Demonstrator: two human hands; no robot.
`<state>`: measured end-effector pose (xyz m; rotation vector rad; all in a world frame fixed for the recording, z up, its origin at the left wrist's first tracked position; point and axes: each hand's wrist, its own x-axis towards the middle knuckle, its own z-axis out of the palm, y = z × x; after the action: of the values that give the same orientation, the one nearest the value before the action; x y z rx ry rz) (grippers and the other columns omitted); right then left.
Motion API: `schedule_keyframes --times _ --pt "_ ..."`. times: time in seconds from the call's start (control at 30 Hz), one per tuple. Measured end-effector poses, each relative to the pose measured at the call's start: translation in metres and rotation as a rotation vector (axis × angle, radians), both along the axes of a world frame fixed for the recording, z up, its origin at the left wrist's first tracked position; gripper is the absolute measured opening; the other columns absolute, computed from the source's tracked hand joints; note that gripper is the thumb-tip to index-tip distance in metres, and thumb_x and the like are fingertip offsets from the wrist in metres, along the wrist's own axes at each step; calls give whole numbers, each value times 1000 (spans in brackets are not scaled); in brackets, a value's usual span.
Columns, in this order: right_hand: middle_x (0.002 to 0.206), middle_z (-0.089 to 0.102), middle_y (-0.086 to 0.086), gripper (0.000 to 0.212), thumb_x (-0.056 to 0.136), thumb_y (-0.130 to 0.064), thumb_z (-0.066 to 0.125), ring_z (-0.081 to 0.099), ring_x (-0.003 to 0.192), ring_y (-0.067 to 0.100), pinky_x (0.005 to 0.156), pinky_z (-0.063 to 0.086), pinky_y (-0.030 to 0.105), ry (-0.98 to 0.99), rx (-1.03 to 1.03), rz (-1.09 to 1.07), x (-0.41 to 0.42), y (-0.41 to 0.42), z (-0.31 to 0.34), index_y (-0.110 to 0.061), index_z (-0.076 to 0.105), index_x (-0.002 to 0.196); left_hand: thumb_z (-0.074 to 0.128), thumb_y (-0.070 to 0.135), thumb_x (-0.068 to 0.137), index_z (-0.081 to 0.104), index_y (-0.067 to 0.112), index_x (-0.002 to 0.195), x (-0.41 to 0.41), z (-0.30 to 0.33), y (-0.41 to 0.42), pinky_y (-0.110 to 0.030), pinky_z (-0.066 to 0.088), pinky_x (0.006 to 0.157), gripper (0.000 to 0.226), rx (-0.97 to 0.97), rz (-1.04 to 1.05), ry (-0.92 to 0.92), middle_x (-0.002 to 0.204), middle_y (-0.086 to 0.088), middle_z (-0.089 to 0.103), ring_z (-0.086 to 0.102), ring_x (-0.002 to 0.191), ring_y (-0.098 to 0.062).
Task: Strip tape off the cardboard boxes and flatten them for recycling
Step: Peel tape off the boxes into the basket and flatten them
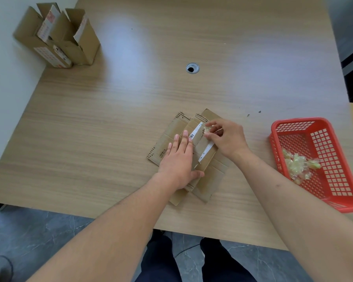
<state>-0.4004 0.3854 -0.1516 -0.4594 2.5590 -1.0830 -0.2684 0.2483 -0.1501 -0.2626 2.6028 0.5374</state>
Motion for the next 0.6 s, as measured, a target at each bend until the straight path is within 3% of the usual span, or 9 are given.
schedule_keyframes --times 0.13,0.27,0.37,0.47,0.53,0.6 --pt "89 65 -4 29 86 -26 82 60 82 14 83 51 30 80 140 86 -7 -2 -1 -24 76 114 69 62 85 -8 10 161 -3 3 1 -43 -2 126 120 -8 -3 -18 165 -4 -28 -20 154 -29" --pt "90 60 -3 12 89 -23 79 60 84 19 78 52 36 152 159 119 -6 -3 -1 -16 81 99 74 57 83 -6 9 161 -9 12 1 -46 1 127 122 -76 -43 -56 168 -7 -21 -12 155 -33" --pt "89 67 -4 6 90 -17 77 65 80 15 77 52 26 97 57 -113 -8 5 -1 -23 79 88 83 49 79 -11 19 161 -14 22 -10 -48 3 127 128 -124 -96 -87 169 -3 -15 -5 156 -34" --pt "84 74 3 12 92 -11 74 73 61 19 56 56 21 -181 -157 -443 -6 8 2 -18 73 83 88 37 77 -14 37 159 -20 32 -20 -49 11 126 131 -172 -153 -160 169 -1 -15 -3 156 -35" --pt "86 75 7 9 93 -10 74 74 59 18 53 55 19 -280 -239 -531 -3 7 4 -15 73 86 87 27 79 -11 46 157 -26 37 -17 -49 33 116 127 -202 -160 -204 169 -2 -17 -3 156 -37" --pt "89 75 6 8 93 -12 74 74 59 16 52 55 18 -287 -254 -511 -2 9 5 -16 73 86 82 14 83 -6 49 157 -32 43 -8 -45 50 85 120 -239 -152 -231 168 -5 -17 -2 155 -41"
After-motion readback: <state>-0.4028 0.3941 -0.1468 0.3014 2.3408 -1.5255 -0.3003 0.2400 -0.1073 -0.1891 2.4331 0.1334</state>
